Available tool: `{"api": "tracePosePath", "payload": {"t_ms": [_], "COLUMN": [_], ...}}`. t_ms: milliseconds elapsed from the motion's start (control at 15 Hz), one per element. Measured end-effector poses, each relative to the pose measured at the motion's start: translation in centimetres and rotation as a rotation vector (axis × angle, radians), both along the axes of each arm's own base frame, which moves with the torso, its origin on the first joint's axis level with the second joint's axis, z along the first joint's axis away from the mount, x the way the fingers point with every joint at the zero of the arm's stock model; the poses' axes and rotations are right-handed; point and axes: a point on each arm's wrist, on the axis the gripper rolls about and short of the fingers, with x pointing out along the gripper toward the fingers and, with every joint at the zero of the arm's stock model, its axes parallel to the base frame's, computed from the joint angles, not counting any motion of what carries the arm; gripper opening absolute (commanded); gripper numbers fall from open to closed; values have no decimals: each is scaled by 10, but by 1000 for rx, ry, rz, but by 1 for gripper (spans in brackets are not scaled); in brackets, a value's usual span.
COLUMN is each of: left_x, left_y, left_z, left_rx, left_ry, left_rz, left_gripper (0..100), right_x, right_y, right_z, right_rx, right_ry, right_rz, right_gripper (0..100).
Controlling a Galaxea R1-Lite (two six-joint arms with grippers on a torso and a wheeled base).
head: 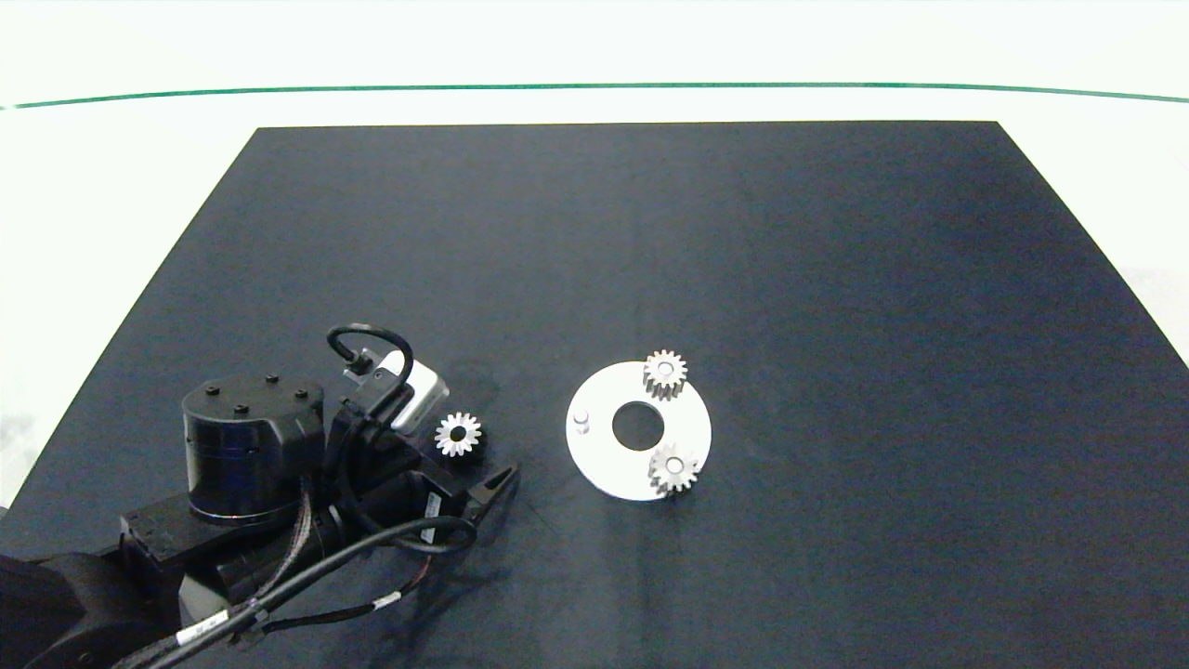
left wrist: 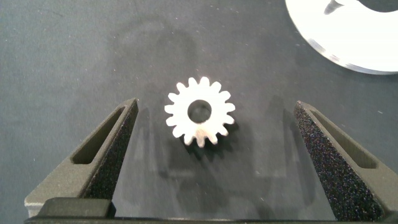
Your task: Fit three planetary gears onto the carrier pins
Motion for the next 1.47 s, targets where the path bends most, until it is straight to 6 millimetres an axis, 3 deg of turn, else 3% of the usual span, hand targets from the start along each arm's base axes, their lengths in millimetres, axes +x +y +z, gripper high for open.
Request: {"api": "tracePosePath", "payload": {"t_ms": [1467], "left_x": [10], "left_y": [-2], "left_z": [-9], "left_rx": [31], "left_ry": [22], "left_rz": [7], "left_gripper": [53], "right_x": [2], "right_y": [0], "right_z": [-3], "right_rx": [5], "right_ry": [26], "right_rz": [2], "right_gripper": [100]}}
